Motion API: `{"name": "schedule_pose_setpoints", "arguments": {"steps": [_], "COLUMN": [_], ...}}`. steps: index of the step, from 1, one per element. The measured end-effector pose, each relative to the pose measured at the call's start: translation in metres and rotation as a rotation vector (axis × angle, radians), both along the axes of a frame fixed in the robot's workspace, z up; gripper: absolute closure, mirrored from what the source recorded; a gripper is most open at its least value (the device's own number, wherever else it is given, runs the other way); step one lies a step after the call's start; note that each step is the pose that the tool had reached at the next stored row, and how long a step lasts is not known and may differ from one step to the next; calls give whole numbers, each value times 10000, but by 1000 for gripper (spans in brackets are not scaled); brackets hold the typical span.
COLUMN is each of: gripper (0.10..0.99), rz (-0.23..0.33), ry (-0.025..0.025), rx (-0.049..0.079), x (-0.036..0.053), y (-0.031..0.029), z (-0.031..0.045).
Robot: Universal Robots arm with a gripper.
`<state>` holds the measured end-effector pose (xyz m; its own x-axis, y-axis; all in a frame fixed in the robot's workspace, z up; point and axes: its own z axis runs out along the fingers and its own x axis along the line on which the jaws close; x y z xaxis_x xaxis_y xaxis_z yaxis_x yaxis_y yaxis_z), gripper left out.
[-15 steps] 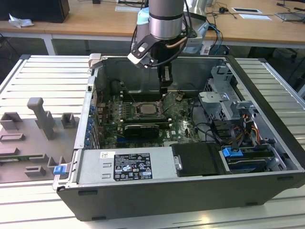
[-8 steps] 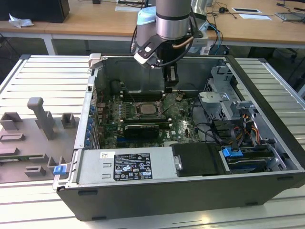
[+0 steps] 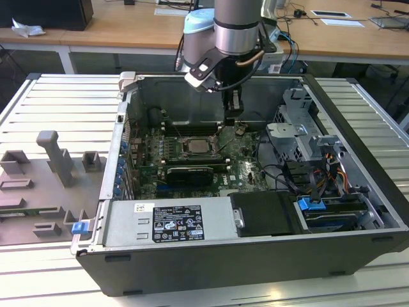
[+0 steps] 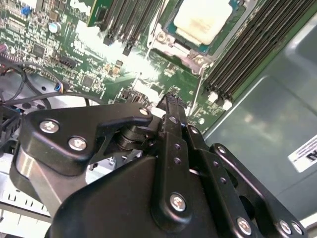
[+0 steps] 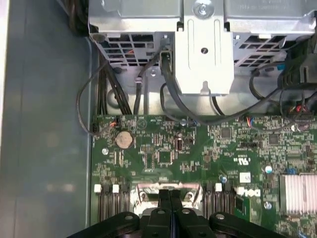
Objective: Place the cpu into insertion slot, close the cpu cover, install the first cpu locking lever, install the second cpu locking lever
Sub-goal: 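Close the cpu cover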
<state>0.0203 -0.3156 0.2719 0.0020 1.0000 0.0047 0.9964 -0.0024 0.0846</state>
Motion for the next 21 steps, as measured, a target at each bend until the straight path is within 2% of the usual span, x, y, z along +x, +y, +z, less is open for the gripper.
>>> {"name": "schedule_pose_setpoints", "arguments": {"steps": [8, 13, 18, 21], "gripper": [980, 980, 980, 980], "rz": [0, 0, 0, -1], "ry": [22, 62, 85, 109], "rx": [-2, -1, 0, -2], "x": [134, 229, 257, 249], "y": [0, 1, 1, 1], "z": [-47, -78, -167, -191]}}
